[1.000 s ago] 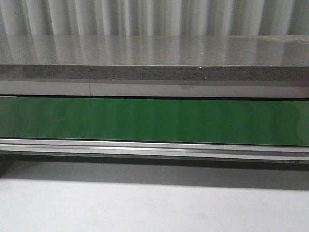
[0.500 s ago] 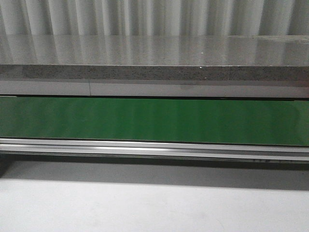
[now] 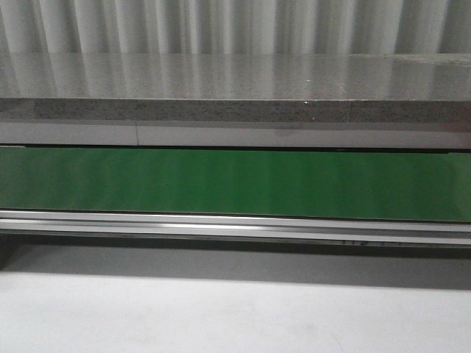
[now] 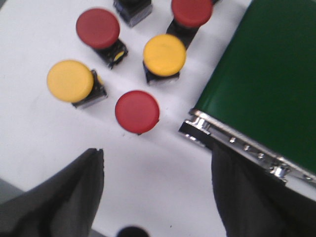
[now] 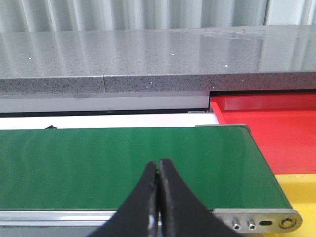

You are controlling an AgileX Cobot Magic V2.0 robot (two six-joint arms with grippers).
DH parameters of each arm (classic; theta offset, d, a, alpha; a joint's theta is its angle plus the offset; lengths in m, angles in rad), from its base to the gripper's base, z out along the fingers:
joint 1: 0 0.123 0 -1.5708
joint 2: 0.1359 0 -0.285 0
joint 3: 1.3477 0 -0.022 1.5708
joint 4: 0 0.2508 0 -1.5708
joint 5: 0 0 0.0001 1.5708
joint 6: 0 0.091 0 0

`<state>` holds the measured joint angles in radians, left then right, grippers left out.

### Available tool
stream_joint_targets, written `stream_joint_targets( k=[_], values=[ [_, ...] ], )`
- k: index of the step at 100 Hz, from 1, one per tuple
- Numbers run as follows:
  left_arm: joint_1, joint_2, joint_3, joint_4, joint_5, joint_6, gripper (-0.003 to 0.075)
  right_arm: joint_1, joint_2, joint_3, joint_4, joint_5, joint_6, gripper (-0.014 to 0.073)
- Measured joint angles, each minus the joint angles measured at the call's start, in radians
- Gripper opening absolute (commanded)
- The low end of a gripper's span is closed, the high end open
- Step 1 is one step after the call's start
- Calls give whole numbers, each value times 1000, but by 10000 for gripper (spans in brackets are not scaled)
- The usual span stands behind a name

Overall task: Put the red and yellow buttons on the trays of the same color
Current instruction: 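Move the left gripper over the pile of red and yellow buttons, then grasp a red push-button from the pile with the left gripper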

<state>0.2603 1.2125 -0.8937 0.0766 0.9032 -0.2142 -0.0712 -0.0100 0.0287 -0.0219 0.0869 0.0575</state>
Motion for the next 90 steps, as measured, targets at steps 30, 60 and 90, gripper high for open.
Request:
stream_joint_targets(
  k=[30, 60, 90],
  values=[
    [95, 134, -2, -52, 10, 7, 459, 0, 0, 0, 0, 0, 0, -65],
    [101, 271, -63, -103, -14, 7, 459, 0, 0, 0, 0, 0, 0, -65],
    [101, 374, -81, -115, -26, 9, 459, 0, 0, 0, 0, 0, 0, -65]
  ],
)
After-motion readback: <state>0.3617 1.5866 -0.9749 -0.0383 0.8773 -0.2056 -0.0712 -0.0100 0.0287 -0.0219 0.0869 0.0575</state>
